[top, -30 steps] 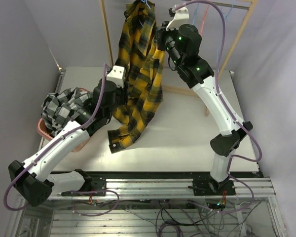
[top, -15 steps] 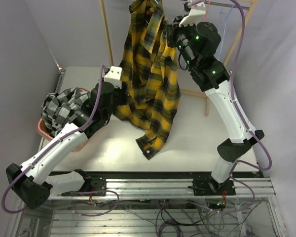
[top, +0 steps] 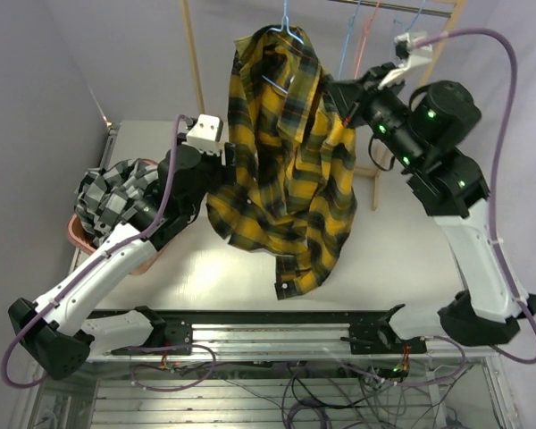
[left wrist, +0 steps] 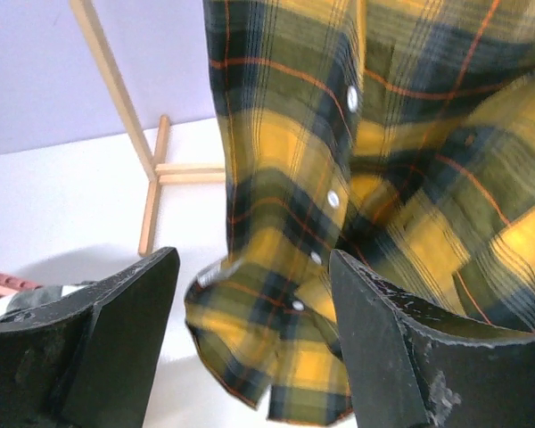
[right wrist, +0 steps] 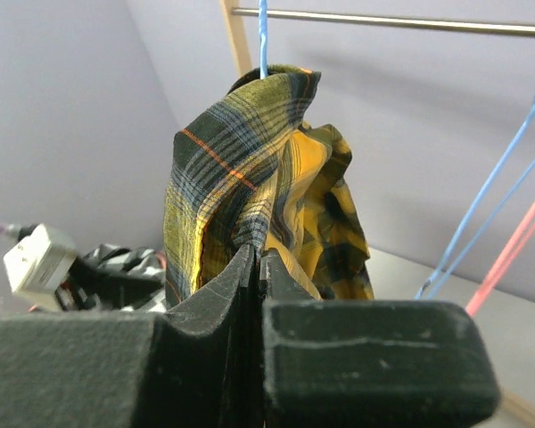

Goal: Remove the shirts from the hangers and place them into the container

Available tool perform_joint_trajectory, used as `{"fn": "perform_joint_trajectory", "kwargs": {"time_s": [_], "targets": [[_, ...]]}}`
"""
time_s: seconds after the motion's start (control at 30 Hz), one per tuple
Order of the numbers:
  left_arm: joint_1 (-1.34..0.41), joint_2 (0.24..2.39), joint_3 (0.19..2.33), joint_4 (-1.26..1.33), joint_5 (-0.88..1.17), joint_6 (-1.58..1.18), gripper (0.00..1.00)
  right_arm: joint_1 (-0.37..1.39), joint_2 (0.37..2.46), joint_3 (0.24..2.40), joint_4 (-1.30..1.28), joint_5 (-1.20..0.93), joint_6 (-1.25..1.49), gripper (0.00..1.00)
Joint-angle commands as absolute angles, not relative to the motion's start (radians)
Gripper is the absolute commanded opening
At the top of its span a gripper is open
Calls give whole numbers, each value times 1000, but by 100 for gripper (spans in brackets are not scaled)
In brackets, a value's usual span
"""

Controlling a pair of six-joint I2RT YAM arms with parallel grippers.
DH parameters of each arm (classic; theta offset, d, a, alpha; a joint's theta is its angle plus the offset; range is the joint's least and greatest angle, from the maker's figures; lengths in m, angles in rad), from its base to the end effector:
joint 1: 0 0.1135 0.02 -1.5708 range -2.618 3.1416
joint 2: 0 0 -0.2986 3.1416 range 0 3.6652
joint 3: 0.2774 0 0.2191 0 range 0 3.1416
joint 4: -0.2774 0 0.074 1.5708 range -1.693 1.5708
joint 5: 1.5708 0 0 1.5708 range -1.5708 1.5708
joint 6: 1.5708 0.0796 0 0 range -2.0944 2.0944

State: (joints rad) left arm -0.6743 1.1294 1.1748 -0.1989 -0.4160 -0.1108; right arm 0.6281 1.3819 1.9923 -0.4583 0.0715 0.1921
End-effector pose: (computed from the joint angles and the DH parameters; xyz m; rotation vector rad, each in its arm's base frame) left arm 0.2117 -0.1280 0.4305 0.1761 1.7072 -0.2245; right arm 0.2087 0.1446 0.6000 -0.2541 1.4261 0.6248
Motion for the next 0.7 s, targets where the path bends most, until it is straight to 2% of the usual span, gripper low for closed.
{"fn": "perform_joint_trajectory", "kwargs": {"time_s": [0.0,0.13,0.23,0.3,0.43,0.67], "targets": [[-678,1098,1204,-114,-278,-130,80,627,1268,1895,-415,33,240,0],[-680,1083,1167,-77,-28,-215,80,627,1153,1787,-419,-3,261,0],[-680,1052,1101,-31,173,-273,85,628,1047,1672,-403,-22,288,0],[-680,1024,1043,9,248,-307,84,629,981,1574,-386,-36,307,0],[-680,971,985,-37,222,-287,82,628,890,1449,-403,-116,318,0],[-680,891,1085,-223,143,-151,81,627,762,1308,-462,-163,353,0]]}}
